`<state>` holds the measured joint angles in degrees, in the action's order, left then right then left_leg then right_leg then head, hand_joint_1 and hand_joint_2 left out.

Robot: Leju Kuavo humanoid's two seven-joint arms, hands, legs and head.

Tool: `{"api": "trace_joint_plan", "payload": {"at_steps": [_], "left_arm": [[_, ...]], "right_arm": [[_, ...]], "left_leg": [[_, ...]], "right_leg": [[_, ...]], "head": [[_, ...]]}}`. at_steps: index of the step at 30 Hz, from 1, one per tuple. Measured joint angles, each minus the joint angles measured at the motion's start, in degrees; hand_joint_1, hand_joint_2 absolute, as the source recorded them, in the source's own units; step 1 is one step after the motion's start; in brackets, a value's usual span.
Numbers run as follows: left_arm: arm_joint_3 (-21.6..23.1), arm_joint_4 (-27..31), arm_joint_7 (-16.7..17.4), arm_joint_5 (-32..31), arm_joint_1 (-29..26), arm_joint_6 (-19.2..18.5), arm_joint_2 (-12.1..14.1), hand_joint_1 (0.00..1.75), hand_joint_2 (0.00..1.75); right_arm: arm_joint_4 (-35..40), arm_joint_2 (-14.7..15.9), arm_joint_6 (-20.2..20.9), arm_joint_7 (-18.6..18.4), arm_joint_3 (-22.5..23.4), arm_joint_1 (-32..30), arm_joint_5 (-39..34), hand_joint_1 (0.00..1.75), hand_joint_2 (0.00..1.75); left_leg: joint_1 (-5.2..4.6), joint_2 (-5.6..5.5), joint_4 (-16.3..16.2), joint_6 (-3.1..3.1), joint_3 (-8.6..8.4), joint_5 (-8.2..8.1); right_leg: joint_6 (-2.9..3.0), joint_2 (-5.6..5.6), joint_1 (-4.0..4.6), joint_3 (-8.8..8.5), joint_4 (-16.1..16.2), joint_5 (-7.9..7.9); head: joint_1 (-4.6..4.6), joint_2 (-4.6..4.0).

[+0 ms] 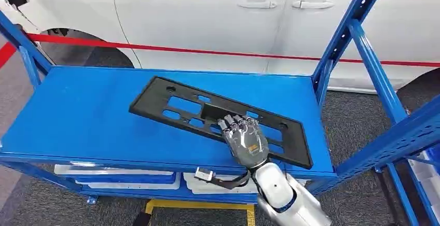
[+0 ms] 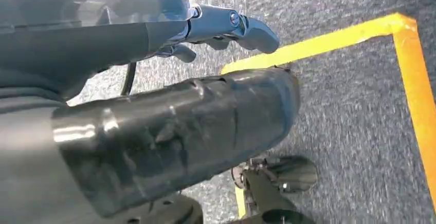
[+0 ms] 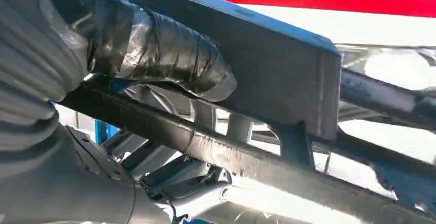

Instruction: Take the parts from the cabinet and place them on the table.

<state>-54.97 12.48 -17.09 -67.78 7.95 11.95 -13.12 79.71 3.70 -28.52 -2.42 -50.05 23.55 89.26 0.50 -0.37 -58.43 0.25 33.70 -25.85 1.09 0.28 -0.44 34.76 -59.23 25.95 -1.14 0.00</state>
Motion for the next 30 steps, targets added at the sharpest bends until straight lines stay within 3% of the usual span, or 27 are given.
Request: {"api": "trace_joint_plan", "payload": {"at_steps": [2,3,5,6,7,8,10,11,15,16,17,19,20,21,22,24,25,27,30], "left_arm": [[0.0,0.0,0.2,0.0,0.0,0.1,0.0,0.00,0.00],[0.0,0.0,0.2,0.0,0.1,0.1,0.0,0.00,0.00],[0.0,0.0,0.3,0.0,0.1,0.1,0.0,0.00,0.00],[0.0,0.0,0.3,0.0,0.0,0.1,0.0,0.00,0.00],[0.0,0.0,0.3,0.0,-0.1,0.1,0.0,0.00,0.00],[0.0,0.0,0.3,0.1,-0.1,0.1,0.0,0.00,0.00],[0.0,0.0,0.3,0.2,0.1,0.1,0.0,0.00,0.00],[0.0,0.0,0.3,0.2,0.2,0.1,0.0,0.00,0.00],[0.0,0.0,-0.3,0.3,-0.1,-0.6,0.0,0.00,0.00],[0.0,0.0,-0.7,0.3,-0.1,-0.9,0.0,0.00,0.00],[0.1,0.0,-1.2,0.3,-0.1,-1.5,0.0,0.00,0.00],[0.2,0.0,-2.1,0.4,-0.1,-2.5,-0.1,0.00,0.00],[0.3,0.0,-2.2,0.3,-0.1,-2.7,-0.2,0.00,0.00],[0.4,0.0,-2.3,0.3,-0.1,-2.8,-0.2,0.00,0.00],[0.4,0.0,-2.4,0.3,-0.1,-3.0,-0.2,0.00,0.00],[0.7,0.0,-2.6,0.4,-0.1,-3.2,-0.2,0.00,0.00],[0.8,0.0,-2.6,0.5,-0.1,-3.4,-0.3,0.00,1.75],[0.9,0.0,-2.8,0.5,-0.1,-3.6,-0.5,0.00,1.75],[0.9,0.0,-3.5,0.6,-0.2,-4.0,-0.5,0.00,1.75]], "right_arm": [[0.3,-0.8,0.1,-0.9,-1.0,0.1,0.5,1.75,1.75],[0.6,-1.2,0.2,-1.5,-1.5,0.3,0.6,1.75,1.75],[0.8,-1.2,0.5,-2.0,-2.5,1.0,0.6,1.75,1.75],[0.9,-1.2,1.1,-2.3,-3.5,1.3,0.6,1.75,1.75],[0.9,-1.2,1.4,-2.5,-4.0,1.6,0.6,1.75,1.75],[1.1,-1.1,1.8,-2.5,-4.8,1.9,0.6,1.75,1.75],[1.7,-1.1,2.3,-2.8,-5.6,2.6,0.6,1.75,1.75],[1.8,-1.1,2.3,-3.1,-5.9,2.9,0.6,1.75,1.75],[2.9,-1.1,2.5,-5.1,-6.9,4.2,0.6,1.75,1.75],[3.3,-1.1,2.8,-5.9,-7.2,4.7,0.6,1.75,1.75],[3.8,-1.1,3.5,-7.0,-7.7,5.4,0.6,1.75,1.75],[4.5,-0.5,5.2,-9.0,-9.3,7.5,0.6,1.75,1.75],[4.8,-0.1,6.1,-9.7,-10.2,8.3,0.6,1.75,1.75],[5.0,0.3,7.3,-10.0,-11.2,9.0,0.6,1.75,1.75],[5.1,0.7,8.5,-10.2,-12.3,9.7,0.6,1.75,1.75],[5.1,1.0,10.3,-9.9,-13.6,11.1,0.6,1.75,1.75],[5.3,1.1,10.6,-9.6,-14.0,11.9,0.6,1.75,1.75],[5.6,1.2,10.7,-9.6,-14.5,12.9,0.6,1.75,1.75],[5.7,1.5,10.6,-10.0,-14.8,13.3,0.6,1.75,1.75]], "left_leg": [[0.17,0.07,-2.2,-0.59,0.98,-1.79],[0.23,0.07,-5.7,-0.70,2.61,-3.90],[0.26,0.07,-14.5,-0.97,6.87,-7.54],[0.32,0.07,-16.9,-1.02,8.09,-7.81],[0.33,0.08,-16.4,-1.03,7.83,-6.56],[0.33,0.08,-13.5,-0.96,6.42,-4.50],[0.36,0.11,-3.5,-0.63,1.52,0.28],[0.22,0.09,-1.0,-0.42,0.28,-0.47],[0.00,-0.01,-0.6,0.68,0.48,0.01],[0.48,0.14,0.0,1.21,0.27,0.38],[0.46,0.12,0.0,1.40,0.27,0.44],[0.42,0.23,0.0,1.78,0.38,0.44],[0.42,0.25,0.0,1.79,0.39,0.43],[0.42,0.24,0.0,1.80,0.39,0.42],[0.42,0.20,-0.1,1.79,0.35,0.41],[0.41,0.07,-0.1,1.70,0.25,0.34],[0.40,0.04,-0.2,1.56,0.15,0.25],[0.07,0.02,-0.4,1.12,0.46,0.20],[0.17,0.03,0.1,0.25,0.34,0.45]], "right_leg": [[0.60,-0.15,-0.17,-0.37,0.4,-0.23],[1.07,-0.30,-0.16,-0.34,0.4,-0.22],[1.24,-0.36,0.04,-0.32,0.4,-0.15],[1.26,-0.33,0.08,-0.30,0.3,-0.14],[1.27,-0.25,0.09,-0.34,0.3,-0.13],[1.25,-0.18,0.08,-0.36,0.2,-0.11],[0.98,-0.12,0.08,-0.39,-0.2,0.07],[0.65,-0.15,0.43,-0.23,-0.4,0.26],[-0.44,-0.16,0.55,-0.07,-0.2,0.02],[-0.72,-0.15,0.33,0.35,-0.9,0.53],[-1.03,-0.20,0.33,0.98,-2.5,1.89],[-1.50,-0.22,0.03,4.65,-10.5,6.25],[-1.64,-0.23,0.00,6.52,-14.5,7.72],[-1.73,-0.23,0.00,7.82,-17.2,8.14],[-1.71,-0.23,-0.01,7.82,-17.0,7.18],[-1.26,-0.23,0.05,4.41,-9.6,2.51],[-0.80,-0.23,0.16,1.48,-3.5,-0.35],[-0.36,-0.21,0.69,0.10,0.1,0.00],[0.10,-0.07,0.82,0.11,0.0,-0.10]], "head": [[0.00,0.00],[0.04,0.00],[0.02,0.00],[0.04,0.00],[0.02,0.00],[0.04,0.00],[0.04,0.00],[0.02,0.00],[0.02,0.00],[0.02,0.00],[-0.07,0.00],[-0.07,0.00],[-0.02,0.00],[-0.07,0.00],[-0.06,0.00],[-0.07,0.00],[-0.04,0.00],[-0.02,0.00],[-0.02,0.00]]}}
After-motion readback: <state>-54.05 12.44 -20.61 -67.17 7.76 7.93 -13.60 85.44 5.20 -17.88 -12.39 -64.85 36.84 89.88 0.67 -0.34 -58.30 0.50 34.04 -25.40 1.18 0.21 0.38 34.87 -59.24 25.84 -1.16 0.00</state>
